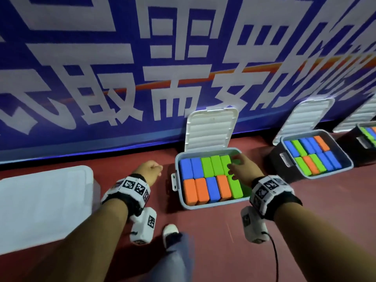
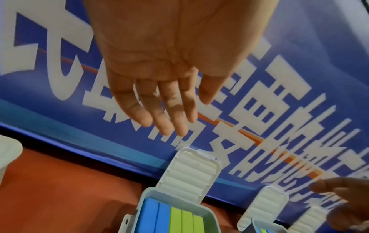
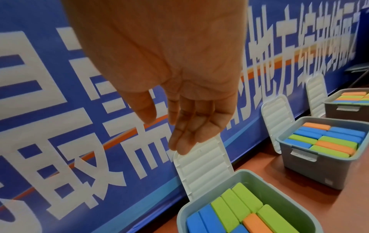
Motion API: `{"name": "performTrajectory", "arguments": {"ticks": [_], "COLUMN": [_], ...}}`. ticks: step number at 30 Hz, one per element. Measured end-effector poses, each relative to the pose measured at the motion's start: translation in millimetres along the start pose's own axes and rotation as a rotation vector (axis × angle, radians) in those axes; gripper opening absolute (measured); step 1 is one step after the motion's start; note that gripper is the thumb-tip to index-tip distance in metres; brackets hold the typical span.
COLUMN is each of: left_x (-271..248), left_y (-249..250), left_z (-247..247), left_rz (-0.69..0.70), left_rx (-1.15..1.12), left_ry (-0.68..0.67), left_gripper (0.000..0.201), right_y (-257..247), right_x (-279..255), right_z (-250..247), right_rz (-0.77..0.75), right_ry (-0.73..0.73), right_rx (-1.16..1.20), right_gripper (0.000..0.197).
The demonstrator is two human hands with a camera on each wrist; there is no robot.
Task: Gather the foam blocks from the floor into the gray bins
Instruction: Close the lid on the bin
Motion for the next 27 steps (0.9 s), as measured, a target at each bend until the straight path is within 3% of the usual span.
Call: {"name": "performTrajectory", "arguments": {"ticks": [2,5,9,12,18,23,25,27], "left_x": [31.6,62.4,104.4,133.9,208.0,253.2,270.5,281.7], "left_y": [-16.4,-30.8,-23.3,-29.2,-61.6,-124.2,-141.6,-157.0], "left_z": [29.0,78.4,132.0,163.7,215.9,273.4,295.3,322.5], "left_rz": [-0.108,-0.236,-0.252,-0.3,-0.382,-0.49,-0.511,-0.495], "left_rx": [0.031,0.004,-0.044,-0.081,-0.099,0.127,0.086,0.093], "left_ry": [-0.017,-0.049,-0.142,-0.168,-0.072,0.012,0.068,0.024], "left_gripper": [0.013,0.028,0.034,0.033,0.045,0.077,0.088,0.094], "right_y": [7.0,22.3,28.1,22.7,4.3,1.2,-10.4,-19.5], "right_x": [32.2,79.2,143.4,193.4,321.7,435.9,482.1,517.2], "right_z": [3.3,-0.6,-12.8,-9.7,15.9,59.9,73.2,84.6], "right_rz": [0.027,0.08,0.091,0.094,0.007,-0.097,-0.181,-0.248], "right_ry": [-0.04,-0.082,-0.076,-0.089,-0.138,-0.178,-0.133,-0.082], "right_rx": [-0.022,-0.059,-0.275,-0.292,-0.318,-0.38,-0.397,-0.377], "right_gripper": [0.042,0.049,0.059,0.061,0.066,0.068,0.066,0.063]}}
Point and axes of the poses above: each hand's wrist, its own x-axis towards the middle knuckle, its own z-axis out of the palm, y = z × x, the point moved 8 cm from there along x, towards the middle knuckle, and after that the axes turned 11 degrees about x, right-handed, at the moved point
